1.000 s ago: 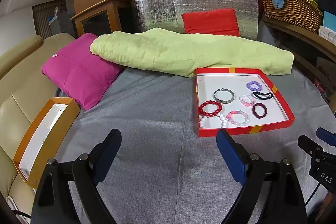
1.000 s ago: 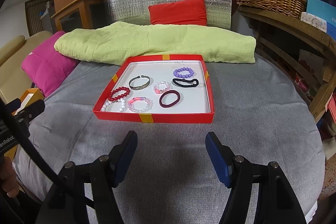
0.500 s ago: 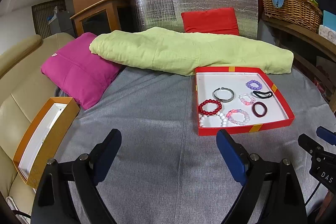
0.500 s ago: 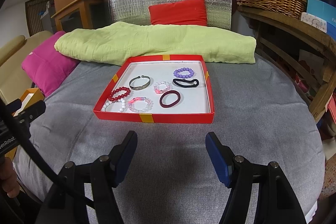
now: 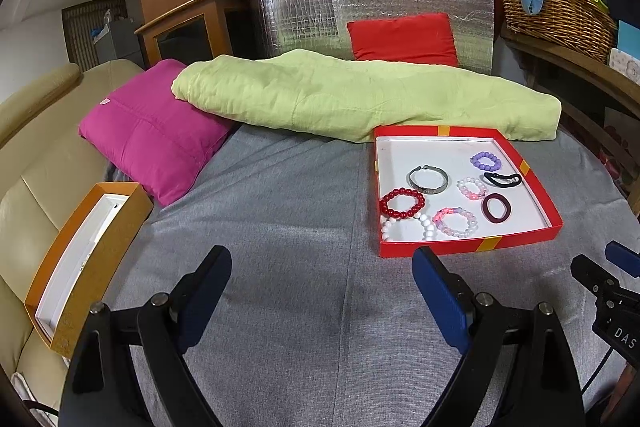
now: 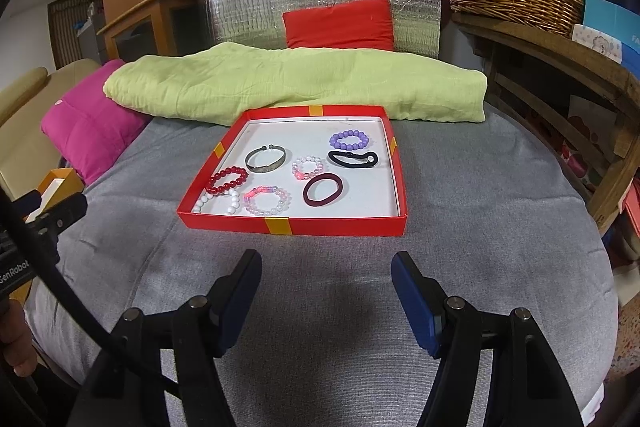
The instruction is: Organize jewelry
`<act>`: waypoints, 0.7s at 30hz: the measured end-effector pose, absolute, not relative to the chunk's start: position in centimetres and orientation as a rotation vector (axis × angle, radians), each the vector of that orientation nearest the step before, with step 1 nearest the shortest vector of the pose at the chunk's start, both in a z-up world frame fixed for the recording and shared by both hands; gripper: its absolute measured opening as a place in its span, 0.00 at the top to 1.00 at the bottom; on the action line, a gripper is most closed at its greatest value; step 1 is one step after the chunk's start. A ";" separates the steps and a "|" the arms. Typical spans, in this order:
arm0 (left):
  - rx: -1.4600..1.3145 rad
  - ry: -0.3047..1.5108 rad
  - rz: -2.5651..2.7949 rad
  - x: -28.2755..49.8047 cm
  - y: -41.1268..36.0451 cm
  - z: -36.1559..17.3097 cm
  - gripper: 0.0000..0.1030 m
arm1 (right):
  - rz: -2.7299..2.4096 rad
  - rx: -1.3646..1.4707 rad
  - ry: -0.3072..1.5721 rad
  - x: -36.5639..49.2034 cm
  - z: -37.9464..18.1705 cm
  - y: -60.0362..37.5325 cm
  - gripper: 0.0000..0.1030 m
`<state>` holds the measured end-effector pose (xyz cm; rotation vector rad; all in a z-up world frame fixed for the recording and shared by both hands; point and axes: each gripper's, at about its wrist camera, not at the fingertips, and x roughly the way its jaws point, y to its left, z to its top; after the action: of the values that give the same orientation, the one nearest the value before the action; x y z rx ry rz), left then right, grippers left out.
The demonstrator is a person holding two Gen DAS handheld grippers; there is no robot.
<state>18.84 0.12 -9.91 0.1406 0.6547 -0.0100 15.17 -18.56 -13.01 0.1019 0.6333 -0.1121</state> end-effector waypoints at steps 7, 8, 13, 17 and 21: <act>0.142 0.661 -0.011 18.9 0.1 -10.0 0.11 | -0.111 0.095 0.634 15.1 -13.0 -18.5 0.31; 0.142 0.662 -0.012 18.9 0.1 -10.0 0.11 | -0.112 0.095 0.634 15.1 -13.0 -18.5 0.31; 0.140 0.666 -0.009 18.9 0.1 -10.0 0.11 | -0.111 0.095 0.634 15.1 -13.0 -18.5 0.31; 0.143 0.670 -0.009 19.0 0.1 -10.1 0.11 | -0.111 0.093 0.633 15.1 -13.0 -18.5 0.31; 0.142 0.670 -0.009 19.0 0.2 -10.1 0.11 | -0.114 0.091 0.631 15.1 -13.0 -18.4 0.31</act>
<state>18.98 0.16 -10.12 0.1421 0.6696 -0.0087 15.14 -18.44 -13.01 0.0913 0.6309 -0.1136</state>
